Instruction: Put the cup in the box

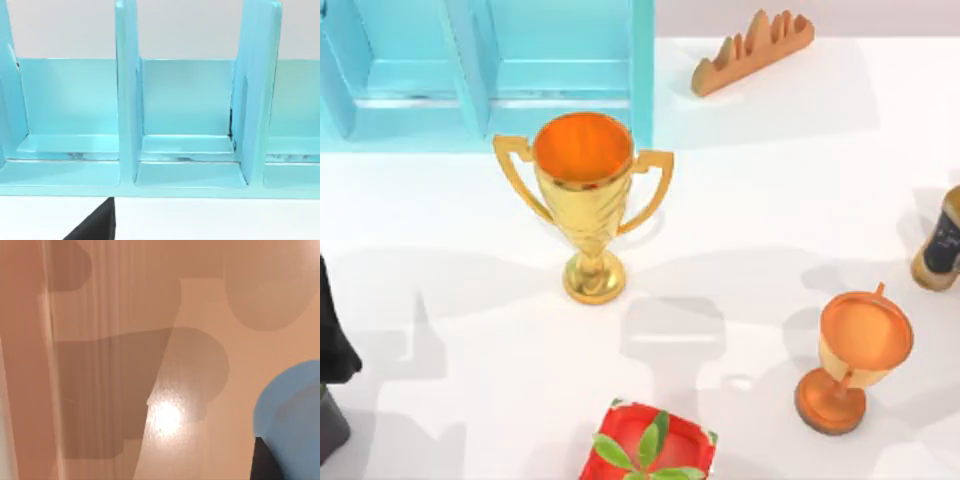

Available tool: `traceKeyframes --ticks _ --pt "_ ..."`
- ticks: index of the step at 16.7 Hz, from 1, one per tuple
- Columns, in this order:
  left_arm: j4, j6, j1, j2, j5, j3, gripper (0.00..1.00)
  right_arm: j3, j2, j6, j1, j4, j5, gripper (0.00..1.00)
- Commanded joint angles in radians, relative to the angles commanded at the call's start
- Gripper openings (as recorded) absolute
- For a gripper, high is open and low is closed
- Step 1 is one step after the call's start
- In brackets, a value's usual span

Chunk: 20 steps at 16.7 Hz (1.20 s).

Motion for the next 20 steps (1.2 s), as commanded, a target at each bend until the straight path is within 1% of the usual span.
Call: traceKeyframes --ticks 4,17,18,20 --pt "0.0 0.0 0.0 0.0 0.0 0.0 1.0 -0.002 0.001 -0.001 0.0 0.002 0.0 0.0" --pt "0.0 0.0 0.0 0.0 0.0 0.0 1.0 -0.002 0.001 -0.001 0.0 0.002 0.0 0.98" --pt "0.0 0.0 0.0 0.0 0.0 0.0 1.0 -0.002 0.001 -0.001 0.0 0.002 0.0 1.0" --pt "0.0 0.0 0.0 0.0 0.0 0.0 1.0 -0.002 0.001 -0.001 0.0 0.002 0.0 1.0"
